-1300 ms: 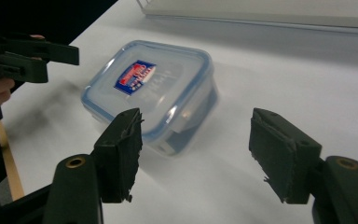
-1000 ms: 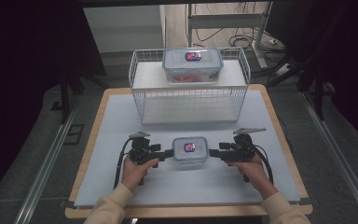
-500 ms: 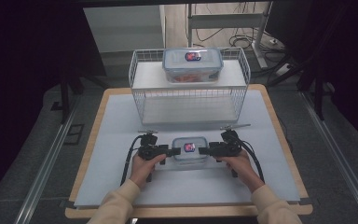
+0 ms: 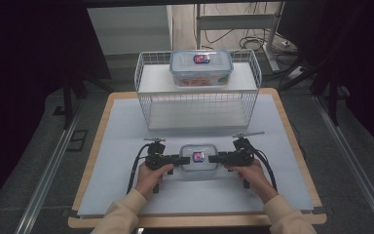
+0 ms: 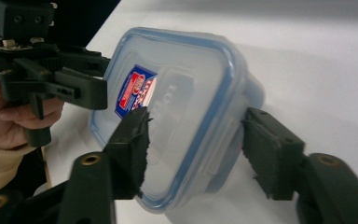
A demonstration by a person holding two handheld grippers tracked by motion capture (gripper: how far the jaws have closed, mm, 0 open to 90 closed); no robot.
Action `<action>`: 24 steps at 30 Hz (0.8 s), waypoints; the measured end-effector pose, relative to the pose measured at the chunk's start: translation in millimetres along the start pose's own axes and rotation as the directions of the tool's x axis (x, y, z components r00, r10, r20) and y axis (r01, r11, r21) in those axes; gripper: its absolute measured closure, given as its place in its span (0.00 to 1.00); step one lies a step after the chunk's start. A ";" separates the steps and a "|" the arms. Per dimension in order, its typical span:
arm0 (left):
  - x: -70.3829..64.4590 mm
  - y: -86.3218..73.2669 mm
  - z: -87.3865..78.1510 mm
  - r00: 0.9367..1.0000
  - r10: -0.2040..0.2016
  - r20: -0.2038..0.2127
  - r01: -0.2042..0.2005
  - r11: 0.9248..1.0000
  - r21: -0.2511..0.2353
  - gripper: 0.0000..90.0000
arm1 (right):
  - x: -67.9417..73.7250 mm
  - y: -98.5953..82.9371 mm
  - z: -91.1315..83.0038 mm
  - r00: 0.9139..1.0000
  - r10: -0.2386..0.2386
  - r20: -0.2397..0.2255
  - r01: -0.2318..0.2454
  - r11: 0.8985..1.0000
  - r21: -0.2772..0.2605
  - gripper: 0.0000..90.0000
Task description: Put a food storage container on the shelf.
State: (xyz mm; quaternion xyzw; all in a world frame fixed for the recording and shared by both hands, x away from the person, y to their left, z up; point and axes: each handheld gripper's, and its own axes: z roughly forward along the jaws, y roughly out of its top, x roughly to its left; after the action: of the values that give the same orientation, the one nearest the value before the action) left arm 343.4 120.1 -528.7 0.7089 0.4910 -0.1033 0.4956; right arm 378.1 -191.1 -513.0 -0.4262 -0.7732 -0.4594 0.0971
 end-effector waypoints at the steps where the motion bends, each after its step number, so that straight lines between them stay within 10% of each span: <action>1: -1.2 -1.9 -1.8 1.000 0.007 0.003 -0.007 1.000 -0.004 0.51 | 1.3 -1.2 -1.4 1.000 -0.010 -0.001 0.010 1.000 -0.001 0.51; 24: -17.3 -15.7 -10.4 0.994 0.107 -0.026 -0.108 0.993 -0.047 0.56 | 15.9 -20.6 -14.2 0.997 -0.078 0.015 0.079 0.994 -0.073 0.58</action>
State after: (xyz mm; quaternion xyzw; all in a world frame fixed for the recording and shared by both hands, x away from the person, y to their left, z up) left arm 318.7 118.6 -522.1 0.7232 0.4603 -0.0562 0.5118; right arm 349.5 -197.8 -509.4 -0.4016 -0.7725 -0.4884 0.0586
